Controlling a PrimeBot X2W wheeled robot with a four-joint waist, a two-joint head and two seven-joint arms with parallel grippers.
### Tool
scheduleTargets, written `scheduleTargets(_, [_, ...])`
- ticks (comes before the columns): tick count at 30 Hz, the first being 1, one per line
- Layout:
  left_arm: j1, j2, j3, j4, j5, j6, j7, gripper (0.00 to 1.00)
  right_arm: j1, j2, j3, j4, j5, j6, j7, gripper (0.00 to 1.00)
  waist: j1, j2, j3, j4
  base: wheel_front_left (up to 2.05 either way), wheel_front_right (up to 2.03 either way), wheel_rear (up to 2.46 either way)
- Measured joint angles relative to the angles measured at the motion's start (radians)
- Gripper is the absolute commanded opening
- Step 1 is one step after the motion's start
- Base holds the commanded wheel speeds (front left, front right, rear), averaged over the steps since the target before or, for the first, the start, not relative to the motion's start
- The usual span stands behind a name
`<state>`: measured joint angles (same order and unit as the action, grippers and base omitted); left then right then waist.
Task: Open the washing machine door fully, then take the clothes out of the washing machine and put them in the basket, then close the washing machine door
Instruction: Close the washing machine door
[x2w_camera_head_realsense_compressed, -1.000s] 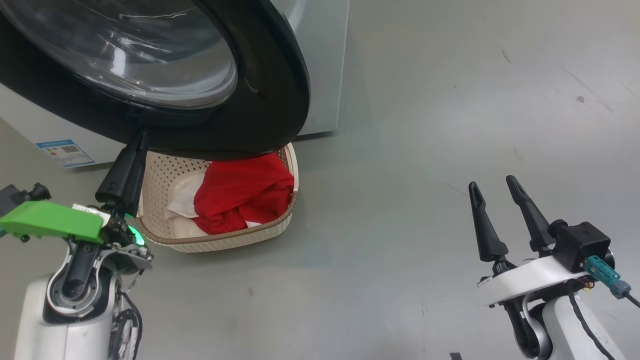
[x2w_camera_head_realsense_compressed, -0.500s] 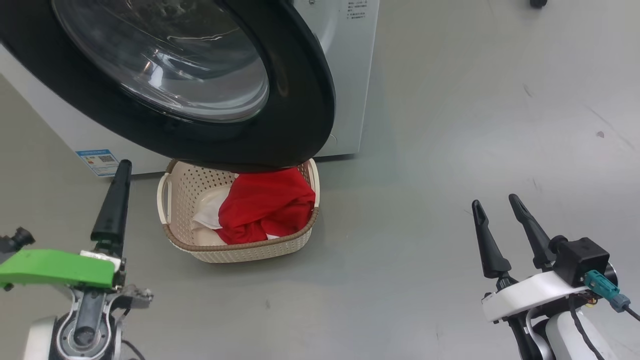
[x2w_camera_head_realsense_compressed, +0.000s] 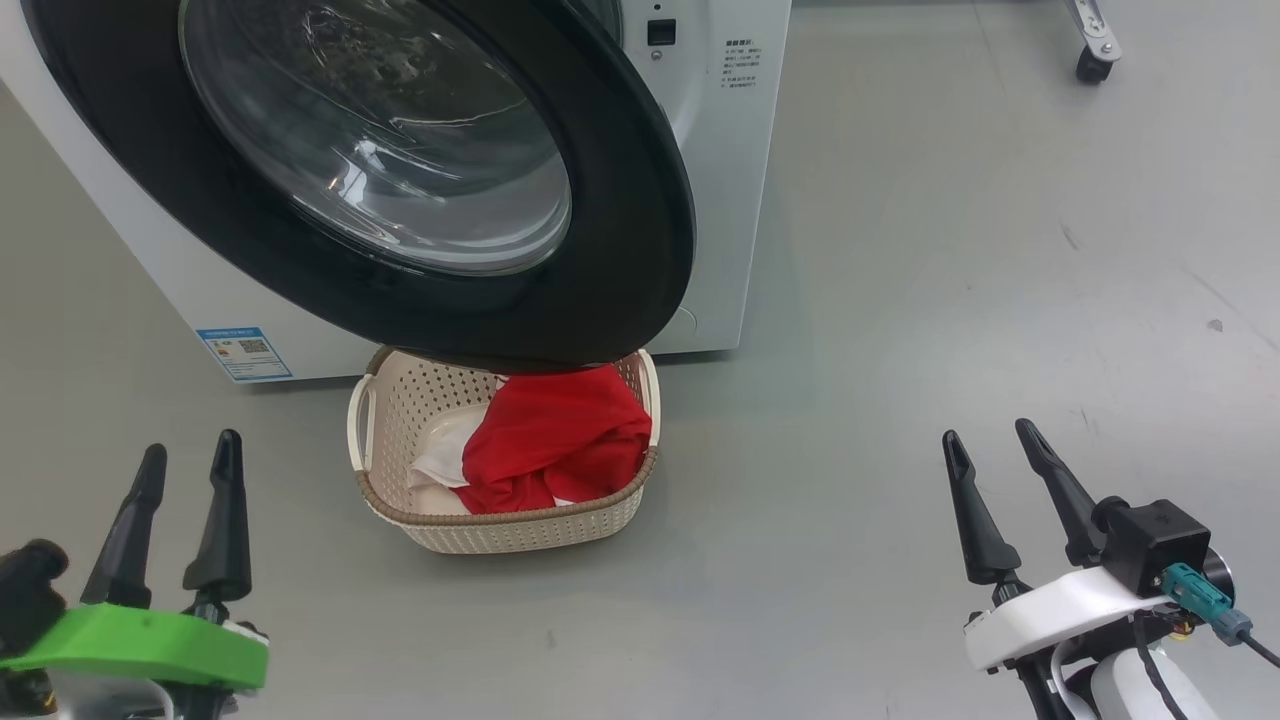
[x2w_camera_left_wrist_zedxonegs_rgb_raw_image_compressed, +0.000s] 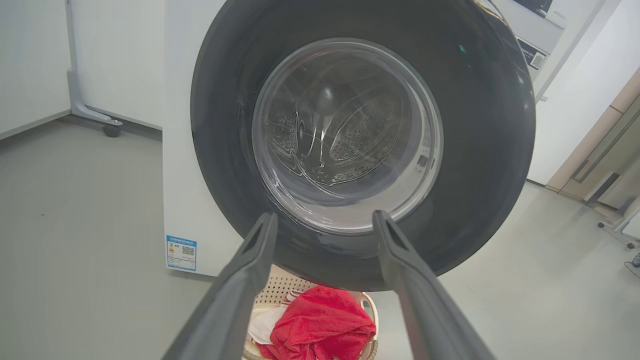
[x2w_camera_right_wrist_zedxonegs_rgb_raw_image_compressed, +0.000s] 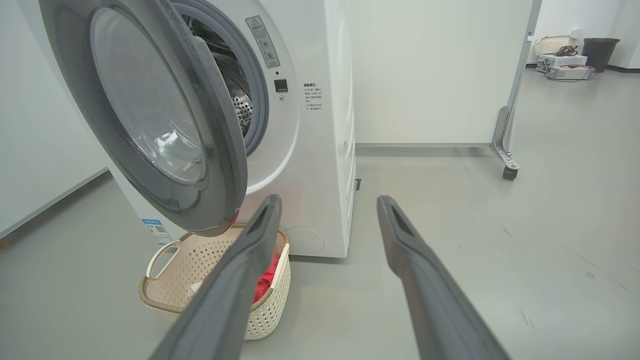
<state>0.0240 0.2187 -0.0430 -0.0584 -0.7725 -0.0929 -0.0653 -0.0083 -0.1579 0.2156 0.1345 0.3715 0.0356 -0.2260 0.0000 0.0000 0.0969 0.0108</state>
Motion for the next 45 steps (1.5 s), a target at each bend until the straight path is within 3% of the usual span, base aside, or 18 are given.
scheduleTargets(9, [0.06,0.022,-0.101,-0.018,0.239,0.093,-0.06,1.0,0.023,-0.004,-0.007,-0.008,-0.003,-0.013,0.001,1.0,0.0,0.0,-0.013,0.001,0.0,0.0,0.0])
scheduleTargets(16, [0.105,0.018,-0.133,-0.011,0.333,0.179,-0.073,1.0,0.038,-0.007,-0.003,-0.017,-0.003,-0.013,0.01,1.0,0.0,0.0,-0.021,0.009,0.0,0.0,0.0])
scheduleTargets(45, [0.126,-0.069,-0.125,-0.017,0.408,0.204,-0.092,1.0,0.059,-0.018,0.0,-0.056,-0.004,-0.028,0.033,1.0,0.0,0.0,-0.019,0.015,0.0,0.0,0.0])
